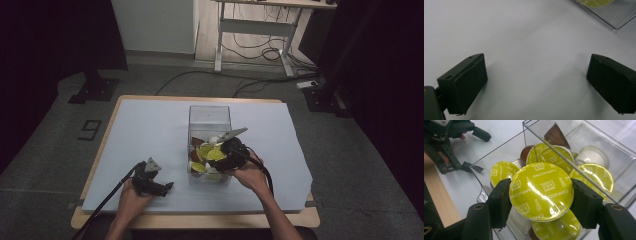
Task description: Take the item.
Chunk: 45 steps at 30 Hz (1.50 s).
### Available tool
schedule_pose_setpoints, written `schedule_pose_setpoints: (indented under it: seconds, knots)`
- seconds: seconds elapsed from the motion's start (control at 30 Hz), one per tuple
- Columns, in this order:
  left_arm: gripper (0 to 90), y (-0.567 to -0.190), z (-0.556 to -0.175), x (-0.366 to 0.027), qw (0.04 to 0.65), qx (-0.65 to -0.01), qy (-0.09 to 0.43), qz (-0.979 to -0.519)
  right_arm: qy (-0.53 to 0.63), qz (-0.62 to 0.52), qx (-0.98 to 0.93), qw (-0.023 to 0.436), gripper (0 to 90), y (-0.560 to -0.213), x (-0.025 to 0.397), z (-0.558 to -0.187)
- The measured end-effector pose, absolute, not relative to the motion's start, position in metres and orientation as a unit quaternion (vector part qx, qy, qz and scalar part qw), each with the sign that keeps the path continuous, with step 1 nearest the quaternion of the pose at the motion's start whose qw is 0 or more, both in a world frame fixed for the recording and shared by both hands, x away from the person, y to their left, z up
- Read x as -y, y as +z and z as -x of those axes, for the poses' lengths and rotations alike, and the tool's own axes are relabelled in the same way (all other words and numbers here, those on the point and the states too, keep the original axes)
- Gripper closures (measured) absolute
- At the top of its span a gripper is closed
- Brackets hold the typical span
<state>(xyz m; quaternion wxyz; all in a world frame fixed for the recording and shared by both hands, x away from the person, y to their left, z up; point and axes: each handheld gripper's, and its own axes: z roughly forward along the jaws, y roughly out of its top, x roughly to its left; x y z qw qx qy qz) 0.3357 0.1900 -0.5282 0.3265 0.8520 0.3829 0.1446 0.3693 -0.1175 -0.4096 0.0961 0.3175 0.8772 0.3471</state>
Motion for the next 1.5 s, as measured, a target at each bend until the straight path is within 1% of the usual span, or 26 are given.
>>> schedule_pose_setpoints:
  seconds: [0.53, 0.87, 1.5]
  knots:
    - [2.6, -0.528, -0.336, -0.190, 0.326, -0.383, 0.145, -0.852, 0.350, -0.323, -0.873, 0.106, 38.4, -0.397, 0.135, -0.365]
    - [2.6, -0.528, -0.336, -0.190, 0.326, -0.383, 0.145, -0.852, 0.353, -0.336, -0.865, 0.122, 38.4, -0.388, 0.153, -0.366]
    - [2.6, -0.528, -0.336, -0.190, 0.326, -0.383, 0.144, -0.852, 0.345, -0.376, -0.847, 0.147, 38.4, -0.394, 0.192, -0.373]
